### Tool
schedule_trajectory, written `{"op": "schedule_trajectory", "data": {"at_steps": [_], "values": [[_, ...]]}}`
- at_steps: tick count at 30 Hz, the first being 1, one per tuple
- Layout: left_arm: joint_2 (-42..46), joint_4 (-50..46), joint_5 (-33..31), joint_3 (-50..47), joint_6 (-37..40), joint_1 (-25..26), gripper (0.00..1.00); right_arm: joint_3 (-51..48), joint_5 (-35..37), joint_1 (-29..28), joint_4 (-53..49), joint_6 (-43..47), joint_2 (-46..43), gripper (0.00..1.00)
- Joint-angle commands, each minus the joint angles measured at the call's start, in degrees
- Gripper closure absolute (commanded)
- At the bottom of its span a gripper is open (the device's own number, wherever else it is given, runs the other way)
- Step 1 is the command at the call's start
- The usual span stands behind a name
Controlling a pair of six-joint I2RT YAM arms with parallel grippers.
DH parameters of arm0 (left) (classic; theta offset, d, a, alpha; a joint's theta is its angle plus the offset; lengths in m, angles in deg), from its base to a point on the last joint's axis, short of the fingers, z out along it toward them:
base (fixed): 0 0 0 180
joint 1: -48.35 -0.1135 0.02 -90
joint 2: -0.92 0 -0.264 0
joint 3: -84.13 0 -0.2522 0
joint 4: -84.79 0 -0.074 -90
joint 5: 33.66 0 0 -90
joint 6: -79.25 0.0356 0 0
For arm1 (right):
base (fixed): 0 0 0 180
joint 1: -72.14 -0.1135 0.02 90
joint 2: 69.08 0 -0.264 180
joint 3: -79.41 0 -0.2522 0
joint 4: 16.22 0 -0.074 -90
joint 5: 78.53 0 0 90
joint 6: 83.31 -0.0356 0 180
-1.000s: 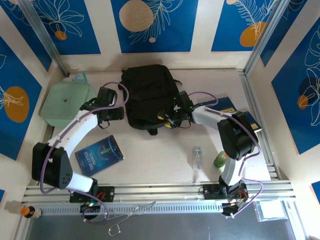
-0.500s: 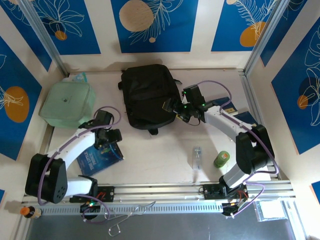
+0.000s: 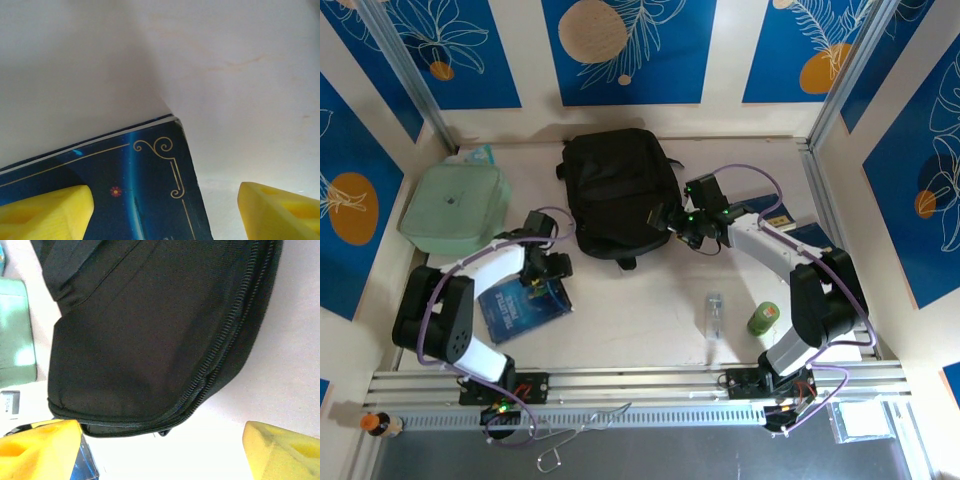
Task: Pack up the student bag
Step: Rotate the book at the middle-left of the table.
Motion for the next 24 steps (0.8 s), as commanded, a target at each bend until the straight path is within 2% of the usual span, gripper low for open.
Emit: {"op": "schedule_trajectory", "data": {"at_steps": [1, 9, 13, 16, 19, 24], "values": [[-3.9, 3.7, 8.1, -0.2, 0.6, 4.3, 0.23, 1.3, 2.8, 0.4, -3.1, 1.6, -1.6, 0.16], [-2.0, 3.9, 9.2, 0.9, -2.8, 13.5, 0.21, 3.5, 5.1, 0.5, -4.7, 3.5, -2.6, 0.16], [3.7, 1.3, 5.7, 0.4, -5.0, 14.0, 0.15, 4.7, 4.6, 0.0, -4.5, 4.4, -2.3, 0.16], [9.5, -1.6, 2.1, -0.1, -6.2, 11.9, 0.07, 5.8, 2.6, -1.2, -3.2, 5.3, -1.7, 0.16], [15.1, -3.9, 1.2, -2.1, -8.3, 6.8, 0.01, 8.9, 0.8, -4.0, -3.2, 8.1, 0.2, 0.15], [23.2, -9.0, 0.3, -5.4, -11.0, -2.1, 0.0, 17.3, 0.5, -11.0, -6.6, 12.7, 7.1, 0.16]]}}
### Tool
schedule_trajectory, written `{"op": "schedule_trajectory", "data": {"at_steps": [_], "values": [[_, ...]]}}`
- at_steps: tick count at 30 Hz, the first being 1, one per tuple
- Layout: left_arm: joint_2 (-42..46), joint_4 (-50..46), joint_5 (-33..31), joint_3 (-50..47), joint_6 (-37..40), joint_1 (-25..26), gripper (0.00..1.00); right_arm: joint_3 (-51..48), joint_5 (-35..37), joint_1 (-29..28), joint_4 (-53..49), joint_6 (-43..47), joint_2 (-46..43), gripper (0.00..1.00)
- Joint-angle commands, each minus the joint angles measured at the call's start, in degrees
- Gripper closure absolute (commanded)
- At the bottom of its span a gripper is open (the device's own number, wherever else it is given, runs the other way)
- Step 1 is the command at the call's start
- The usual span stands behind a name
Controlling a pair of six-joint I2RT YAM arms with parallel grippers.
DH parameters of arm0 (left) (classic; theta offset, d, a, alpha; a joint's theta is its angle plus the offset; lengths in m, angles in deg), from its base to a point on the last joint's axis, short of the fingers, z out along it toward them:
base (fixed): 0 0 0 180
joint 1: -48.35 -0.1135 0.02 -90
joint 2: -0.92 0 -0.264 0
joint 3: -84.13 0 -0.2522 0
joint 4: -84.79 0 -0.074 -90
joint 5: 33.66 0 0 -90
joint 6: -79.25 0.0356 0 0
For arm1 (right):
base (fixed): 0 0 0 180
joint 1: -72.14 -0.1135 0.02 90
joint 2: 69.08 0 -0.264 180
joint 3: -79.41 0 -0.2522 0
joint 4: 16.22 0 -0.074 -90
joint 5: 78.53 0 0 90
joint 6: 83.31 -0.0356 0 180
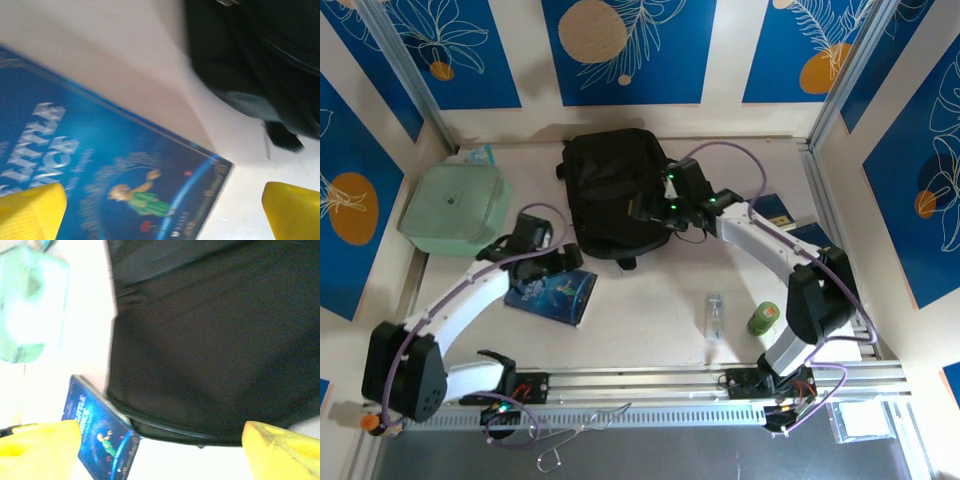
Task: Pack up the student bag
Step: Rotate the book at the middle-left of the table, then pick up the book from the middle-left of the table.
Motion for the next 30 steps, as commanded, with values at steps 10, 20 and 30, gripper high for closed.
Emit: {"op": "schedule_trajectory", "data": {"at_steps": [10, 20, 30], "values": [[11.6, -12.2, 0.6, -9.1, -7.1, -14.8, 0.03, 28.3, -4.4, -16.4, -13.5, 12.5, 25.2, 0.35], [18.6, -7.3, 4.5, -16.7, -14.3, -16.6, 0.19, 42.0, 1.8, -21.2, -21.5, 14.3, 40.7, 0.5], [15.8, -3.7, 6.9, -18.1, -15.1, -16.7, 0.3, 41.6, 3.3, -21.4, -22.8, 14.4, 43.5, 0.63]]}}
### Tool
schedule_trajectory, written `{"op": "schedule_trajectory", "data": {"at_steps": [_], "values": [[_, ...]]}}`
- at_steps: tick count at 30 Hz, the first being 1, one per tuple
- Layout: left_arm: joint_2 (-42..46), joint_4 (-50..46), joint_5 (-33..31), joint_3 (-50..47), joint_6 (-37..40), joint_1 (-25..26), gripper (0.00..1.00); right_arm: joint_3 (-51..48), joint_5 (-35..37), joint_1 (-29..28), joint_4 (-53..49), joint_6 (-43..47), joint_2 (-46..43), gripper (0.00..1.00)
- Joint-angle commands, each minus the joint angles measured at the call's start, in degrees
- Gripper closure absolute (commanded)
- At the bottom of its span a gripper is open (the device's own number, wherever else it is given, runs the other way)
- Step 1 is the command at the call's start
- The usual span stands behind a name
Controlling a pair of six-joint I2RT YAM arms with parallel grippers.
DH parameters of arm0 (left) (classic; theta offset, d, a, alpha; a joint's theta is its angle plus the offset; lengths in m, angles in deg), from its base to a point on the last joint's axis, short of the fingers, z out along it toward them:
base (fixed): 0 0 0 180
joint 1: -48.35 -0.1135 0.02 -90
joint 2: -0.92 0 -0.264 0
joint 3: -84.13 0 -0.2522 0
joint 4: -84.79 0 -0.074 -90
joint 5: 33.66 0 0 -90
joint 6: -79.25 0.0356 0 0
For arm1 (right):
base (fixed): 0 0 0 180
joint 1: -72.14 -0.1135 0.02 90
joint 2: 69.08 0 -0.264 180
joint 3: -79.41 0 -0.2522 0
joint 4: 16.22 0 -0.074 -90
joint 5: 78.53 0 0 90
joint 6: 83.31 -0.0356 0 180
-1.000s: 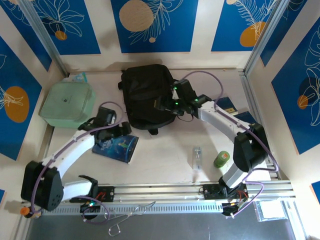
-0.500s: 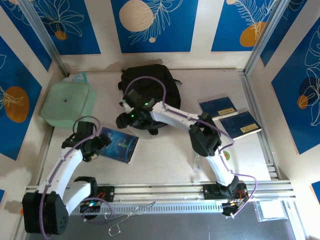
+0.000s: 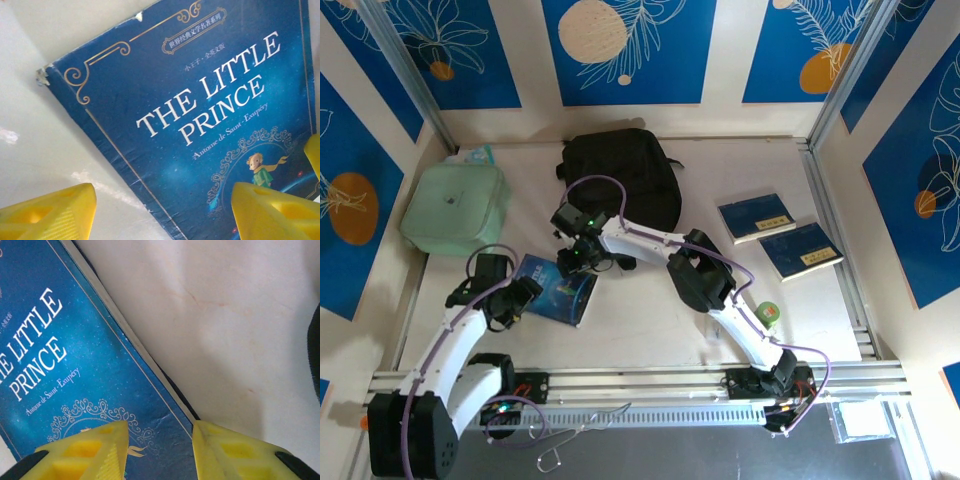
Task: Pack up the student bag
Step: Pick up the book from the middle-left of the table.
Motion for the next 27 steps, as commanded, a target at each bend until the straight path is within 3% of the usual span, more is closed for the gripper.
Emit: {"op": "schedule_trajectory", "data": {"at_steps": [1, 15, 27], "values": [[-0.6, 1.5, 1.8, -1.0, -1.0, -0.6, 0.3, 1.5, 0.7, -0.1, -2.6, 0.2, 1.3, 0.64], [-4.4, 5.8, 4.4, -3.3, -1.7, -0.6, 0.28, -1.7, 1.4, 0.0, -3.1, -2.0, 0.9, 0.6], [-5.9, 15.0, 9.4, -3.5, -0.9, -0.7, 0.41, -4.1, -2.4, 1.1, -1.7, -3.6, 0.8, 0.6]]}}
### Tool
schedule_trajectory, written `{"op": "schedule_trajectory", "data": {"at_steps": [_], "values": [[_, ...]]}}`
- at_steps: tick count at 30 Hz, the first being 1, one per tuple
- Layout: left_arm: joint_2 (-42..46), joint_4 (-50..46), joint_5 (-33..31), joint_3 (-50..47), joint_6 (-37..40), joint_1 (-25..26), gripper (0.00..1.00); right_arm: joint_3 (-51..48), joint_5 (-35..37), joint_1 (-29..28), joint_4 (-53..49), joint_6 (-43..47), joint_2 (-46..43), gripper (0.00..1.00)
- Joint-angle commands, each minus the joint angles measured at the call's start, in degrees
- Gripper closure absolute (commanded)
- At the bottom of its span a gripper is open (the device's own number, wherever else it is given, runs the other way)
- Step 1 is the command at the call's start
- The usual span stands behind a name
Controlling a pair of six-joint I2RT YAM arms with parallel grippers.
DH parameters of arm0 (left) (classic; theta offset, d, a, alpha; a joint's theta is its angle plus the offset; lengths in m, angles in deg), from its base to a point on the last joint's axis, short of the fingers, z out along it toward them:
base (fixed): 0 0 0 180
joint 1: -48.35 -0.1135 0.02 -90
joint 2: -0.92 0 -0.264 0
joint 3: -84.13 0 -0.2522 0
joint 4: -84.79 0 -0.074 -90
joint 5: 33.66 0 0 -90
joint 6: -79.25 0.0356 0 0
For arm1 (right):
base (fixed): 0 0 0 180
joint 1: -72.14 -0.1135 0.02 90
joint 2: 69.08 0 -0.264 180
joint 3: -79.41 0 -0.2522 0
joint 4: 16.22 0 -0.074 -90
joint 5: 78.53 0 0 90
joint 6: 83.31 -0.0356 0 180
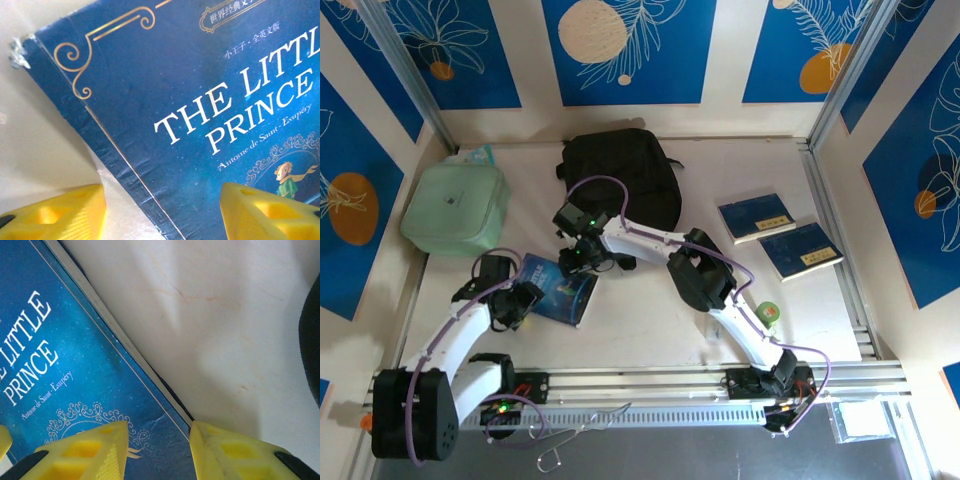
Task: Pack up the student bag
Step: Pick up the book from the middle-left of the table.
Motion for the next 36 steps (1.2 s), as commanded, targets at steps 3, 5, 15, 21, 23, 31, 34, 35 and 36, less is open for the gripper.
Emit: {"op": "schedule_trajectory", "data": {"at_steps": [3, 5, 15, 21, 23, 31, 34, 35, 36], "values": [[0.8, 10.9, 7.5, -0.5, 0.8, -0.1, 0.44, -4.3, -2.0, 0.3, -2.2, -1.5, 0.7, 0.6], [1.7, 11.5, 8.3, -0.3, 1.1, -0.1, 0.46, -5.1, -2.2, 0.3, -1.9, -1.7, 0.8, 0.6], [7.1, 14.7, 12.5, 0.7, 1.2, -0.1, 0.48, -6.0, -2.6, 0.6, -1.6, -2.3, 1.2, 0.6], [6.7, 18.5, 14.5, -0.4, 0.2, -0.1, 0.53, -6.0, -3.0, 0.4, -1.6, -2.2, 1.4, 0.6], [5.9, 18.6, 14.3, -0.5, 0.2, -0.1, 0.55, -6.0, -3.1, 0.4, -1.4, -2.1, 1.5, 0.61], [4.1, 13.3, 9.7, 1.4, 1.6, -0.1, 0.74, -5.0, -2.4, 0.5, -1.7, -2.2, 0.1, 0.61], [4.8, 8.1, 5.7, 4.7, 3.9, -0.1, 0.87, -4.7, -2.3, 1.0, -0.9, -2.7, -3.1, 0.6], [5.1, 6.0, 4.3, 6.3, 4.7, -0.1, 0.92, -4.8, -2.3, 1.2, -0.4, -3.0, -4.8, 0.6], [5.4, 4.2, 3.0, 7.9, 5.7, -0.1, 0.97, -5.3, -2.3, 1.4, 0.3, -3.2, -6.8, 0.59]]}}
